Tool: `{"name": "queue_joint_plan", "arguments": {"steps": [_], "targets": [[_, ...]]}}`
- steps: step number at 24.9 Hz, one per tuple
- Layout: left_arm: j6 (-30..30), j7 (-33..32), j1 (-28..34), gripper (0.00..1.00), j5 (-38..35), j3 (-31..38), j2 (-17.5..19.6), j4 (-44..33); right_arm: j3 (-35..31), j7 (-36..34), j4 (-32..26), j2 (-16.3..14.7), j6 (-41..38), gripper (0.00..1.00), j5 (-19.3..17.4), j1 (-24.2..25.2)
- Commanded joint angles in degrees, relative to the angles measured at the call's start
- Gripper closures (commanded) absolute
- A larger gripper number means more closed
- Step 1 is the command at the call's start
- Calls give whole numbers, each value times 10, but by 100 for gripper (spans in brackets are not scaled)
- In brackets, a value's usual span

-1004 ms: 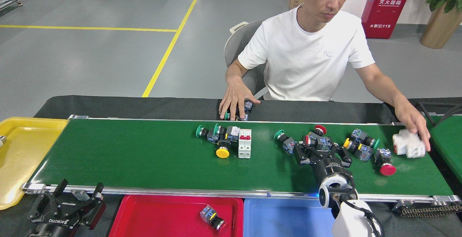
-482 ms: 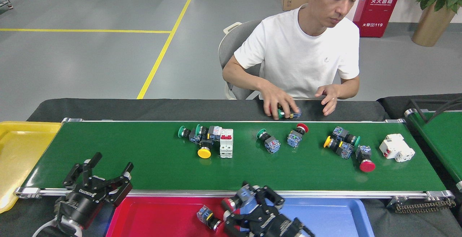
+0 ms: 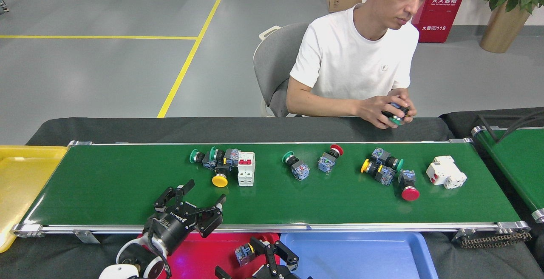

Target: Pick switch part from conveyor to tray

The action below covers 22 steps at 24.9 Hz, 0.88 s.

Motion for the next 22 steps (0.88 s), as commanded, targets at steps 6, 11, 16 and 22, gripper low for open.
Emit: {"name": "queue_joint_plan", "arguments": {"steps": [6, 11, 16, 22], "targets": [[56, 1, -65, 1, -3, -1, -2, 66, -194, -56, -17, -8, 23, 3, 0, -28], [97, 1, -101, 18, -3, -6, 0, 121, -280, -150, -12, -40, 38, 3, 26, -2], [100, 2, -112, 79, -3, -8, 5, 139, -311, -157, -13, -61, 67, 3, 32, 71], [87, 3, -104, 98, 5, -4, 10, 116, -310, -158, -13, -59, 124, 3, 35, 94]]}}
